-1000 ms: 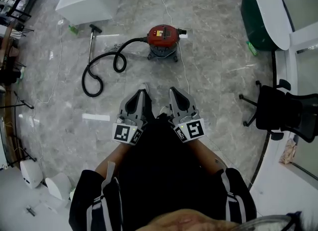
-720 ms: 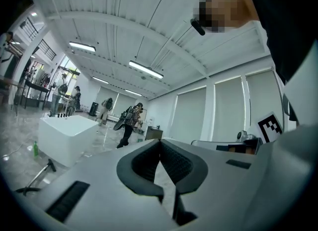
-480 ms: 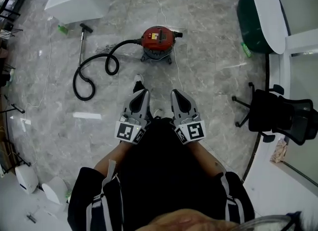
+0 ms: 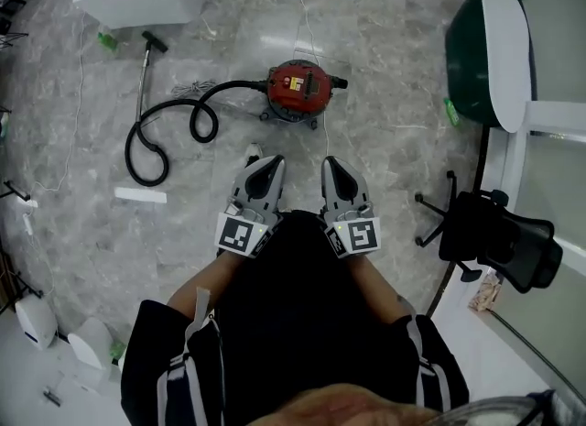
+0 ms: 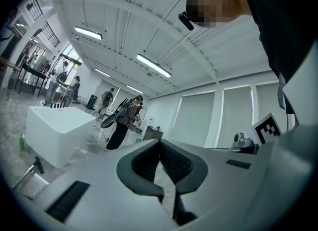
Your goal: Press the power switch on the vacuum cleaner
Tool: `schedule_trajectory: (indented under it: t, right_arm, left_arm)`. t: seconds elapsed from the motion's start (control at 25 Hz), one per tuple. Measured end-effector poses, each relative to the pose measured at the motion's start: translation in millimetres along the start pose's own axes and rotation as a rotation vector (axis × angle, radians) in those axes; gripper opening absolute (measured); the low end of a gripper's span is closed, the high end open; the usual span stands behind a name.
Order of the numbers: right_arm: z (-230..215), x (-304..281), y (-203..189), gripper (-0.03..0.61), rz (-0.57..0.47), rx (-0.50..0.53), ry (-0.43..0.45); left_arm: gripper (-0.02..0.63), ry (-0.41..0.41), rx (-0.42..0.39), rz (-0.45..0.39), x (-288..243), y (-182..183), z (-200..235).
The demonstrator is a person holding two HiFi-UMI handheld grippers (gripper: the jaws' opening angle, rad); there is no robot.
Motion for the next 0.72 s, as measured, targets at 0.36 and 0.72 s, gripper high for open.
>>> schedule_trajectory:
  t: [0.36, 0.72]
  right_arm:
    - [-28.0, -116.2, 1.5, 0.02, 0.069, -0.004, -0.045]
    - [-64.9, -173.5, -42.3, 0.02, 0.214, -0.024, 0.055]
  left_arm:
    - [0.018, 0.031, -0.007, 0.039, -45.6, 25.5, 94.4]
    - [0.018, 0.108, 0.027, 0.025, -97.8, 25.3, 98.8]
Point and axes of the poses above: the fingertips, and each gripper's own axes: x backward along the fingers, z to its left, y out of its top, the point moved 2 cm from there along x, backward along the fingers, and after that the axes turned 8 degrees about x, right-handed, at the moved point
